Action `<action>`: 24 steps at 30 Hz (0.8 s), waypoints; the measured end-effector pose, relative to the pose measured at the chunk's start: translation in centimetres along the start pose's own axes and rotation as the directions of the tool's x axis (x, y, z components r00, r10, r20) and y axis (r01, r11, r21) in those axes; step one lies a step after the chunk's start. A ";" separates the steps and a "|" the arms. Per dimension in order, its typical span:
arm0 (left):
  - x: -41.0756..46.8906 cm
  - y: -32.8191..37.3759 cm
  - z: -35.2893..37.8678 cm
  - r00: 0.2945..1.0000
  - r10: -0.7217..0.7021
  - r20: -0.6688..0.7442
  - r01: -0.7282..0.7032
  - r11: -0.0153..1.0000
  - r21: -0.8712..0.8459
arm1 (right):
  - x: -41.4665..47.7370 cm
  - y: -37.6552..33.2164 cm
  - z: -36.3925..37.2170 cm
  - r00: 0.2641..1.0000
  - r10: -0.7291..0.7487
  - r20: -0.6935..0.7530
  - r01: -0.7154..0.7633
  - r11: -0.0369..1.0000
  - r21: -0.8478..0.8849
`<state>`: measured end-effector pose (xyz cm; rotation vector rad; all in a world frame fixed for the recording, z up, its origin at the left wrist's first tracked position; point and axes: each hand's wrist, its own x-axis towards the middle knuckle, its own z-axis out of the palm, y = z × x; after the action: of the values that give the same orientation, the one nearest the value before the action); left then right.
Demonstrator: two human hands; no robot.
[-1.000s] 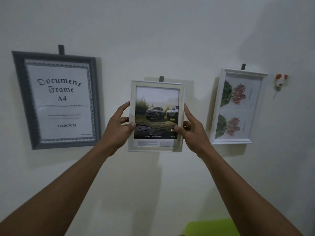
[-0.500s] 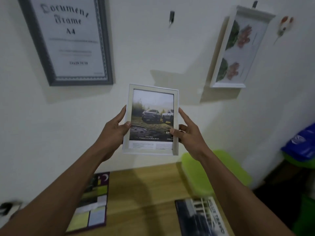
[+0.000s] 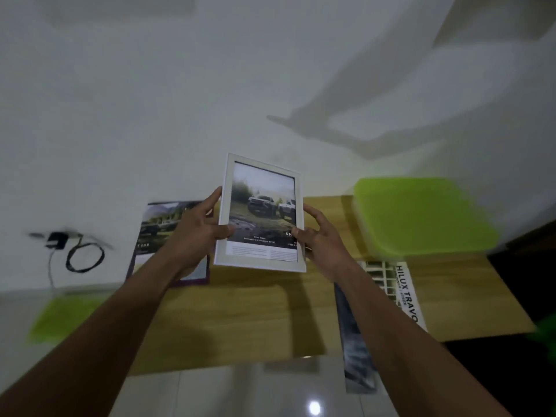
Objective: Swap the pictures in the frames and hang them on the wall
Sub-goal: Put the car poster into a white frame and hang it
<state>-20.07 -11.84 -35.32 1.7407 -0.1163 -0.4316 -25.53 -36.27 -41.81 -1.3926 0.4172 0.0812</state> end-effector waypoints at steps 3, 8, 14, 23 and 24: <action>0.5 -3.1 0.4 0.997 0.023 -0.077 -0.017 0.997 0.074 | 1.0 2.2 0.3 1.000 0.009 0.002 -0.009 0.996 -0.088; 0.5 -5.7 2.6 0.979 0.143 -0.148 -0.100 0.959 0.265 | 2.4 3.7 2.5 0.993 -0.079 -0.082 0.040 0.916 -0.399; -0.9 -6.3 6.7 0.904 0.427 0.005 -0.343 0.719 0.604 | 1.7 1.3 4.0 0.993 0.095 0.067 -0.094 0.996 -0.011; -1.7 -8.4 12.3 0.842 0.527 0.120 -0.438 0.536 0.722 | 1.8 1.2 0.6 0.990 0.005 -0.138 -0.022 0.993 -0.116; -1.7 -8.6 13.0 0.833 0.541 0.120 -0.448 0.530 0.720 | 1.9 1.5 0.4 0.986 -0.029 -0.167 -0.002 0.984 -0.180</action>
<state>-27.55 -21.44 -45.23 2.3958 -0.7850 0.2043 -24.10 -35.97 -43.81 -1.5862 0.5519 -0.0110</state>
